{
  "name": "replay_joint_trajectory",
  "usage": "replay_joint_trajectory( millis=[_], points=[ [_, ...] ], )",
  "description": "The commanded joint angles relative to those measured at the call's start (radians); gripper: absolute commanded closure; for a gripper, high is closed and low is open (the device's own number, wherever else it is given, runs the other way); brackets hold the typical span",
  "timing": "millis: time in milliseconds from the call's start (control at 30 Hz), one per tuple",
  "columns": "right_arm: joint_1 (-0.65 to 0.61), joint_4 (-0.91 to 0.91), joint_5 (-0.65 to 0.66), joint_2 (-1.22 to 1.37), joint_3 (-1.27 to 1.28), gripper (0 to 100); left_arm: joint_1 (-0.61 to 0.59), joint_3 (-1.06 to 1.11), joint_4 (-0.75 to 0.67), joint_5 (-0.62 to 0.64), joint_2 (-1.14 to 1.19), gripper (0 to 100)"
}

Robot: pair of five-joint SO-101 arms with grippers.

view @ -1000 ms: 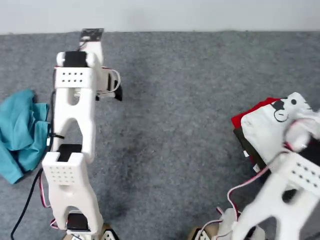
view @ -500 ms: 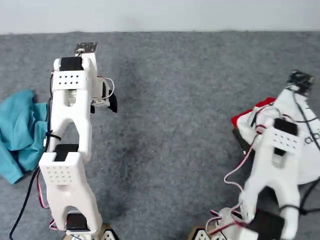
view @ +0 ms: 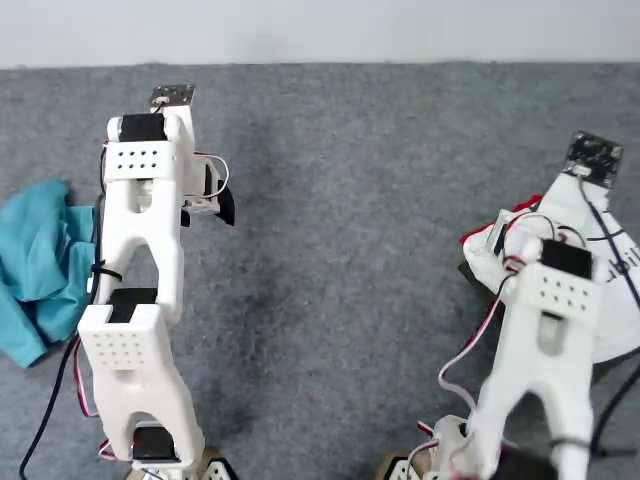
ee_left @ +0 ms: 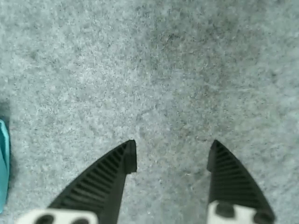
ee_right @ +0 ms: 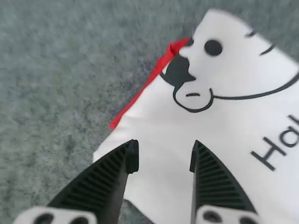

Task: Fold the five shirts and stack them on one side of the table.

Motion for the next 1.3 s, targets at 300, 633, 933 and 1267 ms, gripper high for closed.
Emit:
replay_joint_trajectory(
  millis=[300,633,933,1267],
  points=[
    [0.096,0.122,0.213,-0.243,0.057,81.2,-0.262,-0.035,0.023,0.008,-0.064,75],
    [0.159,0.188,0.285,-0.243,0.081,81.2,-0.674,-0.041,0.023,0.003,-0.068,75],
    [0.159,0.189,0.282,-0.243,0.083,81.2,-0.842,0.025,0.021,0.002,-0.267,75],
    [0.16,0.196,0.281,-0.243,0.083,81.2,-0.89,0.202,-0.087,-0.012,-0.172,75]
  ],
)
